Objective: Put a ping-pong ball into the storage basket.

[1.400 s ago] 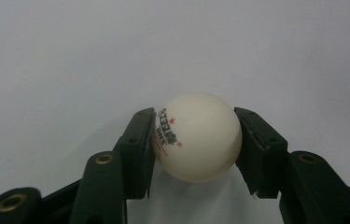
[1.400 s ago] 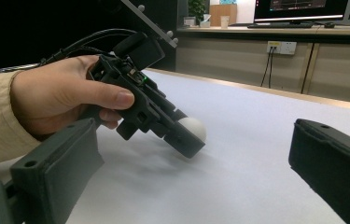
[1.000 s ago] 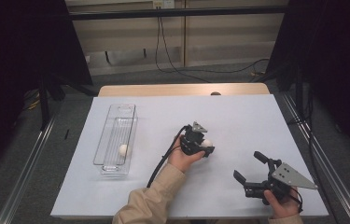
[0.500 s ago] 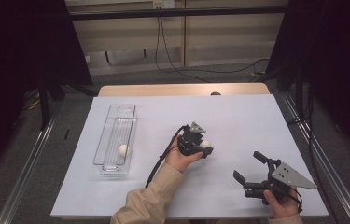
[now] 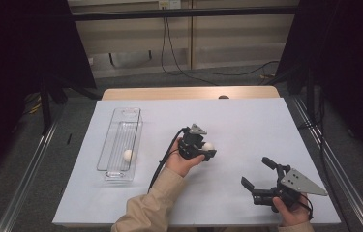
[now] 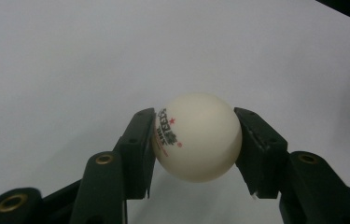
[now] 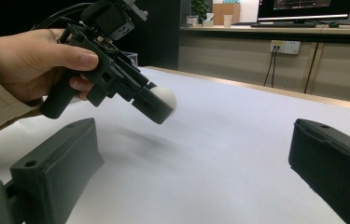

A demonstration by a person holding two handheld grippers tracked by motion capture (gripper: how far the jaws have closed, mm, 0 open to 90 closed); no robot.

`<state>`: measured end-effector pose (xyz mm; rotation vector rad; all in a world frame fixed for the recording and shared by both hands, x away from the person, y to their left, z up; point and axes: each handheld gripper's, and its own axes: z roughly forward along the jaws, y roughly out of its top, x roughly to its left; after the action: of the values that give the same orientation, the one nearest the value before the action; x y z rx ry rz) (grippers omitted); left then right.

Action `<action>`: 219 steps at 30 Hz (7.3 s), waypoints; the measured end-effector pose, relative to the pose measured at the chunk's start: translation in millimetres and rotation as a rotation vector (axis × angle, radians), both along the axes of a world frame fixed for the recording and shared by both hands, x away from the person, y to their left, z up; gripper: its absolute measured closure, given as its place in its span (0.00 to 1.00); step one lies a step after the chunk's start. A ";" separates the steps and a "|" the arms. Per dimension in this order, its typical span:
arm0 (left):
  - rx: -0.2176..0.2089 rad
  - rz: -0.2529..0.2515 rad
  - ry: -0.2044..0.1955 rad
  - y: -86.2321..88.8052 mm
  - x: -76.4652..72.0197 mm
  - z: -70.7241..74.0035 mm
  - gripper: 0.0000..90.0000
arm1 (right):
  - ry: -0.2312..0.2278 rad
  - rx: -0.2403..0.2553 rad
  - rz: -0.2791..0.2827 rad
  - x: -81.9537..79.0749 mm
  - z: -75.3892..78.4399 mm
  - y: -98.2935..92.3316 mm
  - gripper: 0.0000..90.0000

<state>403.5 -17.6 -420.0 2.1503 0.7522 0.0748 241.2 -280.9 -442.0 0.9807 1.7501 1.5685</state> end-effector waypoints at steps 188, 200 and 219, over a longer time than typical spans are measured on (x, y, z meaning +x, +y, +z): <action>-0.044 0.243 0.051 132.8 20.1 46.9 0.57 | -0.005 0.012 0.012 0.2 1.0 2.1 0.01; -0.043 0.250 0.053 137.1 20.5 47.7 0.57 | -0.004 0.012 0.013 0.1 1.0 2.5 0.01; -0.051 0.276 0.046 148.0 20.9 51.0 0.57 | -0.004 0.010 0.014 0.1 0.9 2.9 0.01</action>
<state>424.4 130.4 -369.0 1.9938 1.0630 0.1495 241.3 -277.9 -441.1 0.9716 1.7515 1.5876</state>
